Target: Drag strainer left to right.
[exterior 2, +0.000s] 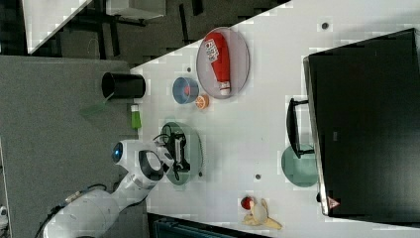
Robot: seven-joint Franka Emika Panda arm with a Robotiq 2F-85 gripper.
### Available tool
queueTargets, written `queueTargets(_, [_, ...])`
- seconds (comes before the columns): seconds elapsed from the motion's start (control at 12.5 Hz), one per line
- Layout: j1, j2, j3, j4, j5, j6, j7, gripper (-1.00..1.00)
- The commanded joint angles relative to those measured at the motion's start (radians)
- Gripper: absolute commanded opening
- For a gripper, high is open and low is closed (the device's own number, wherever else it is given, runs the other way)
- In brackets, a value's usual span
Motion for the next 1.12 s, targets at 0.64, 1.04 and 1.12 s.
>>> queueTargets(0.64, [-0.046,-0.136,-0.13,-0.085,0.001,-0.011,-0.109,1.0])
queueTargets(1.04, [-0.116,-0.169,-0.214,-0.115,0.001,-0.013,-0.272,1.0])
queueTargets(1.12, [-0.124,-0.171,-0.227,-0.119,0.001,-0.013,-0.294,1.0])
